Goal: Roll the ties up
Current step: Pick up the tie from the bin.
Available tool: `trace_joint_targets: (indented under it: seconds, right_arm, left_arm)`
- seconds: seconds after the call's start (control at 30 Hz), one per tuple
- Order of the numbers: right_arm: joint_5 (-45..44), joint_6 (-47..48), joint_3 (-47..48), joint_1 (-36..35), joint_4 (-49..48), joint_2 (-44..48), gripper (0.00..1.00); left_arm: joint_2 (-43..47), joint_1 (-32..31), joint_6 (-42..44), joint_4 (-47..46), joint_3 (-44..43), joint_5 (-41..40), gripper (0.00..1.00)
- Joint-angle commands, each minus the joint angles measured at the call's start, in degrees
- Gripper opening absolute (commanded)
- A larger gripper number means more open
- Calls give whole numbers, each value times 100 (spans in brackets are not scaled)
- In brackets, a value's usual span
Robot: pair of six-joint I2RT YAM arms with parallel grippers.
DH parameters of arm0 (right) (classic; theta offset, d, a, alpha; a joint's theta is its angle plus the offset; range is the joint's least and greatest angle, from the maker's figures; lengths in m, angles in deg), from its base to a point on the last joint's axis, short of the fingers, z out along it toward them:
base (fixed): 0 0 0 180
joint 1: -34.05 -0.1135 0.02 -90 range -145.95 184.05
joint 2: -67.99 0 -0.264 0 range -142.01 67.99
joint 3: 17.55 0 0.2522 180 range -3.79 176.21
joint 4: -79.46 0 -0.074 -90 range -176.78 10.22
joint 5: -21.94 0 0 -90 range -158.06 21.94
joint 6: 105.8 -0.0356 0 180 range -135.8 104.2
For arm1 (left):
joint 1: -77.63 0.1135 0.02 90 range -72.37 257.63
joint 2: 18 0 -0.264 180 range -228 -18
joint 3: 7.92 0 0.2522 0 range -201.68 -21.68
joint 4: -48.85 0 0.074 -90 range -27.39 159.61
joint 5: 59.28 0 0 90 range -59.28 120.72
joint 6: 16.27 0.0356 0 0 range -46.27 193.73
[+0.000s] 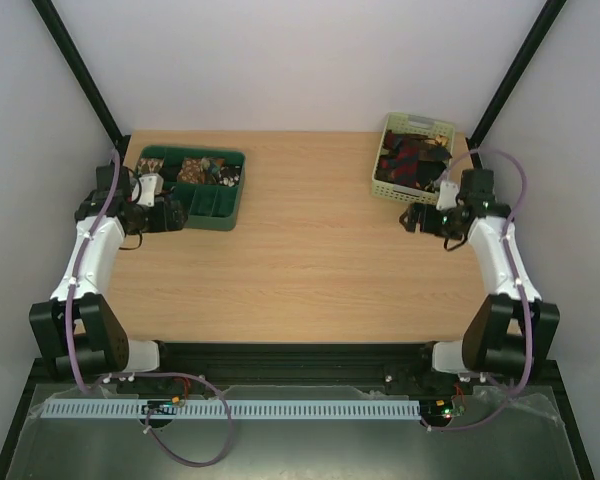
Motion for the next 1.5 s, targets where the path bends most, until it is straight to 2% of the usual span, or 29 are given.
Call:
trace_joint_targets:
  seconds: [0.0, 0.13, 0.23, 0.4, 0.57, 0.7, 0.93, 1.1, 1.17, 1.27, 1.47]
  right_arm:
    - [271, 164, 1633, 35, 262, -1013, 98]
    - [428, 223, 4043, 35, 914, -2737, 99]
    - [498, 220, 5467, 35, 1187, -3839, 99]
    - [708, 84, 7117, 15, 1320, -5362, 98]
    - [475, 74, 7396, -188, 801, -5950, 91]
    - [-52, 70, 7460, -326, 423, -6319, 84]
    - [-1236, 85, 7498, -419, -135, -6767, 82]
    - [-1591, 291, 7581, -550, -518, -7010, 78]
    - [-1830, 361, 7660, -603, -643, -7162, 69]
    - [-2114, 296, 7936, -624, -645, -7321, 47]
    - [-2261, 524, 7951, -624, -582, -6804, 12]
  left_arm:
    - [-142, -36, 79, 543, -573, -56, 100]
    - [-351, -35, 76, 779, -966, -155, 100]
    - [-350, -39, 58, 776, -1062, -127, 99]
    - [-366, -33, -1, 819, -1018, -226, 100]
    - [-438, -34, 100, 954, -930, -332, 99]
    - [-565, -37, 138, 1004, -939, -450, 100]
    - [-708, -35, 108, 1040, -1029, -555, 99]
    - [-714, -41, 126, 1052, -975, -683, 100]
    - [-717, -40, 131, 1061, -974, -739, 99]
    - [-706, -37, 139, 1087, -985, -803, 99]
    - [-672, -35, 131, 1054, -948, -782, 100]
